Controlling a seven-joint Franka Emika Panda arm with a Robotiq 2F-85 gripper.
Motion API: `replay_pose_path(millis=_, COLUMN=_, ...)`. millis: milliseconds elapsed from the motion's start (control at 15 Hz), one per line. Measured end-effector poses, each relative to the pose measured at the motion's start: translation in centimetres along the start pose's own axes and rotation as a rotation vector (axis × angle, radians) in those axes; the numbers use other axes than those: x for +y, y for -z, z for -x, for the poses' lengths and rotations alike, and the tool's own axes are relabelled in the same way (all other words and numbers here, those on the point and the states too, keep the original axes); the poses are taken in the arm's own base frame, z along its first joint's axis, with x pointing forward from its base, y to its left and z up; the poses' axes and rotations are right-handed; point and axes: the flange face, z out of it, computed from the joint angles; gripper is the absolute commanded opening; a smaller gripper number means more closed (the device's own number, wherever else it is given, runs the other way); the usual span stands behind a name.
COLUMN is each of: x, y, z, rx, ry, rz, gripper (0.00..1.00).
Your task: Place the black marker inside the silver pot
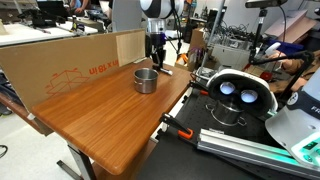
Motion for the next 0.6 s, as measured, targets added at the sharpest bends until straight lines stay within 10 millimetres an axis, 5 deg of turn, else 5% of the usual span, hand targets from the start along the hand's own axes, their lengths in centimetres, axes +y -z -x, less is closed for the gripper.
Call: replay_pose_path(millis=600, x=-1.8, y=0.3, z=-1.0, rx=0.011, ry=0.029, rz=-0.012, gripper=0.05)
